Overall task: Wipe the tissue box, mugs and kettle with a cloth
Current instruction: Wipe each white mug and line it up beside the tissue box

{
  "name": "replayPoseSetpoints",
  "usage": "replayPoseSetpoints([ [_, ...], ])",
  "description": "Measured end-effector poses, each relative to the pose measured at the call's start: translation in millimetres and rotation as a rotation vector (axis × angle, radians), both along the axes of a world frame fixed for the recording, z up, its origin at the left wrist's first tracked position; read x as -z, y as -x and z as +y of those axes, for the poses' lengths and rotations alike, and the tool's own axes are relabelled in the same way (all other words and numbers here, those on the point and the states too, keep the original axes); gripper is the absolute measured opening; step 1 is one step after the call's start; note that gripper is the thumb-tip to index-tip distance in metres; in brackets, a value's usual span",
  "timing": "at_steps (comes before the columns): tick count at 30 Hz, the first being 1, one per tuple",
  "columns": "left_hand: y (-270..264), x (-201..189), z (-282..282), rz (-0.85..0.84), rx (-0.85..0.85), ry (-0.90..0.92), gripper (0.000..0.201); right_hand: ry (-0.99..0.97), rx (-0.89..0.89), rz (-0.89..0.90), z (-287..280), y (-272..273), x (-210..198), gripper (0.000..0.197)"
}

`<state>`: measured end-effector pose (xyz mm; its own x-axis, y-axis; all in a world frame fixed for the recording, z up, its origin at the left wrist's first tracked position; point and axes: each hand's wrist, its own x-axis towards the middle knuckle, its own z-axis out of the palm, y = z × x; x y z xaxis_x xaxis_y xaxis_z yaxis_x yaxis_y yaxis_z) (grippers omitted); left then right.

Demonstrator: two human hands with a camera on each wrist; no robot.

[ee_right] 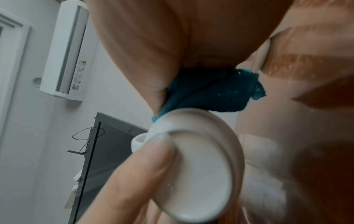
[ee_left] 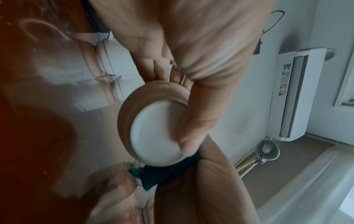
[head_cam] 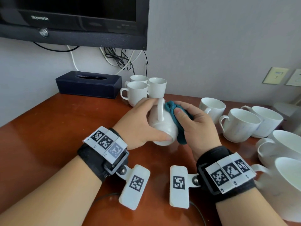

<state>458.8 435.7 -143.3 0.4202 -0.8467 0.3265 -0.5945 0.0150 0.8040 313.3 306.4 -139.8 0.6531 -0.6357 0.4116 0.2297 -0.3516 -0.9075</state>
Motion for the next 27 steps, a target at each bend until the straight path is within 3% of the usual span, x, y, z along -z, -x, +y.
replayPoseSetpoints([
  [5, 3.6, -0.7, 0.4, -0.021, 0.093, -0.037, 0.112, -0.019, 0.043, -0.016, -3.1, 2.8, -2.4, 0.032],
  [9, 5.7, -1.3, 2.0, 0.014, 0.085, -0.014, 0.115, -0.042, 0.061, 0.005, -0.1, 0.5, -2.3, 0.019],
  [12, 5.5, -1.1, 1.3, 0.028, -0.002, 0.039, 0.121, -0.026, 0.034, 0.028, 1.9, 0.7, -1.8, 0.02],
  [17, 1.2, -1.9, 3.0, -0.008, -0.219, 0.092, 0.107, -0.031, -0.055, 0.039, 7.0, 1.7, -2.4, 0.021],
  [20, 0.8, -4.7, 4.3, -0.006, -0.267, 0.057, 0.108, -0.037, -0.081, 0.054, 7.0, 0.4, -1.7, 0.021],
  [27, 10.1, -5.3, 5.7, 0.061, 0.0, -0.007, 0.108, -0.072, 0.042, 0.058, 2.1, 0.3, -0.1, 0.022],
])
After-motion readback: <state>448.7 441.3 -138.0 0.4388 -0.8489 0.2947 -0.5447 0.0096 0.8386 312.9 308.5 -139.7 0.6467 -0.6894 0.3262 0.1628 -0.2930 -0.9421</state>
